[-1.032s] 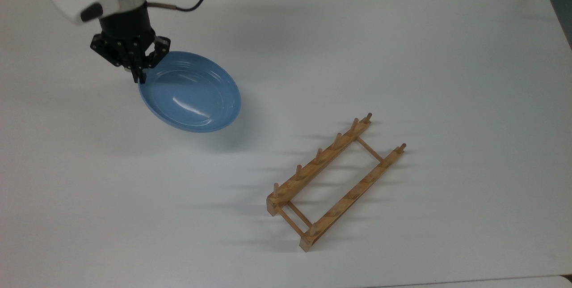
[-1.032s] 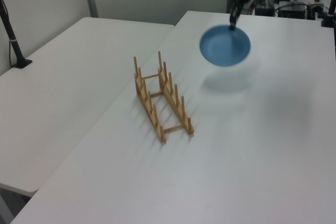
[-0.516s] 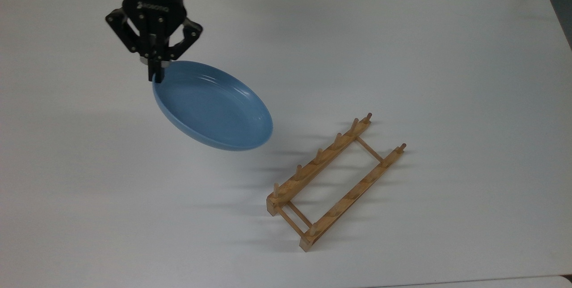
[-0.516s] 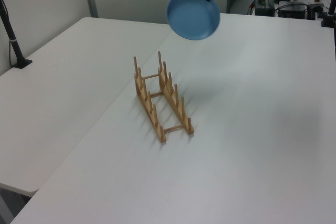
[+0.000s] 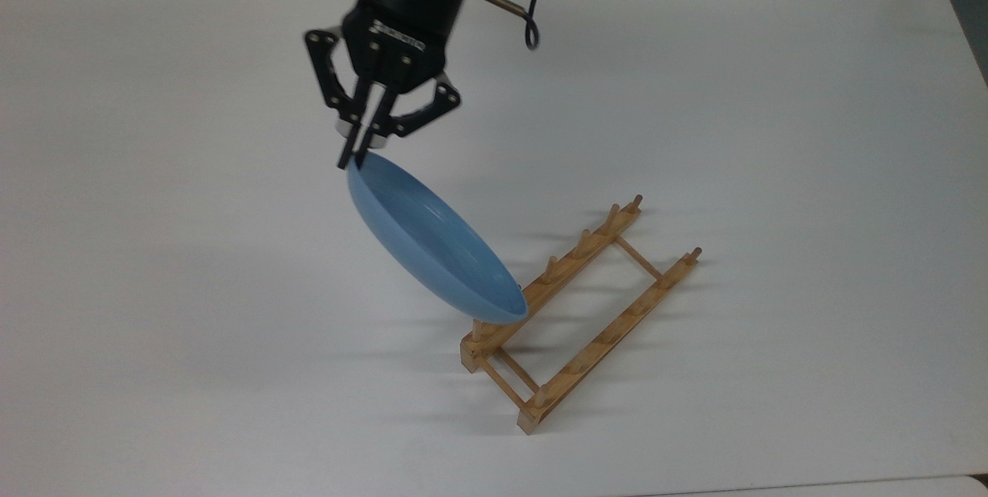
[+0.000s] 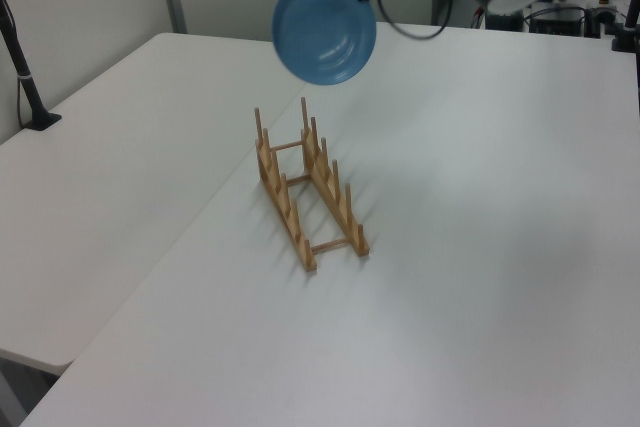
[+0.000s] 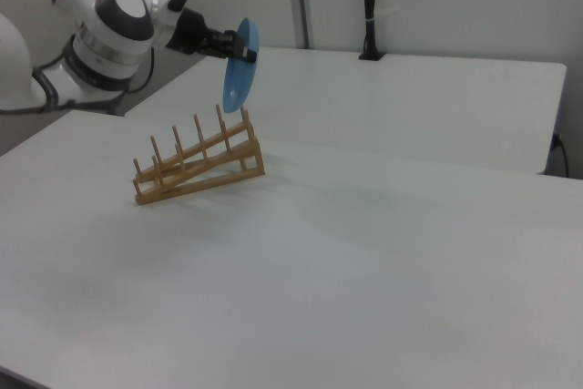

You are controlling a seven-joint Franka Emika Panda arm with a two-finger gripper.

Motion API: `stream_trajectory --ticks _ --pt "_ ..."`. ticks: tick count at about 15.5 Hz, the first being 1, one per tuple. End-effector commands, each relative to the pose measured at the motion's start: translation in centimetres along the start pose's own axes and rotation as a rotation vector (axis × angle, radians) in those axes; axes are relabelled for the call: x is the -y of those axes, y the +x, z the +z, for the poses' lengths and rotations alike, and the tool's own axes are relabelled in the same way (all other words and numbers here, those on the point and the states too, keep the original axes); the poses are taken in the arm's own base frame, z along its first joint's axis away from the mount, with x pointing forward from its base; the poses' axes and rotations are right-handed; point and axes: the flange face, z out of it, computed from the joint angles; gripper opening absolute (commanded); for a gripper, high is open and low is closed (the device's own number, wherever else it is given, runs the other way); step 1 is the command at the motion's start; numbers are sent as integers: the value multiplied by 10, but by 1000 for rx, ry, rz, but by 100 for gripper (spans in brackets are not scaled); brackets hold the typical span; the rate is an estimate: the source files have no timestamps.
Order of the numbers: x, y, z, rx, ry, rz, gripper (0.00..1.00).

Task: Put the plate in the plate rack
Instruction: 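Carry the upright plate over the rack and lower it between pegs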

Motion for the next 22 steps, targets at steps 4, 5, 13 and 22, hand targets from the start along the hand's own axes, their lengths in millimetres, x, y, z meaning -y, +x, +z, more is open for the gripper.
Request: stream_trajectory --ticks 4,5,13,22 --pt "62 -21 0 -186 -17 21 0" --pt "67 -24 2 -202 -20 10 0" --pt "87 -36 22 -275 -39 -28 0" --pt "110 -50 34 -304 -53 -97 0"
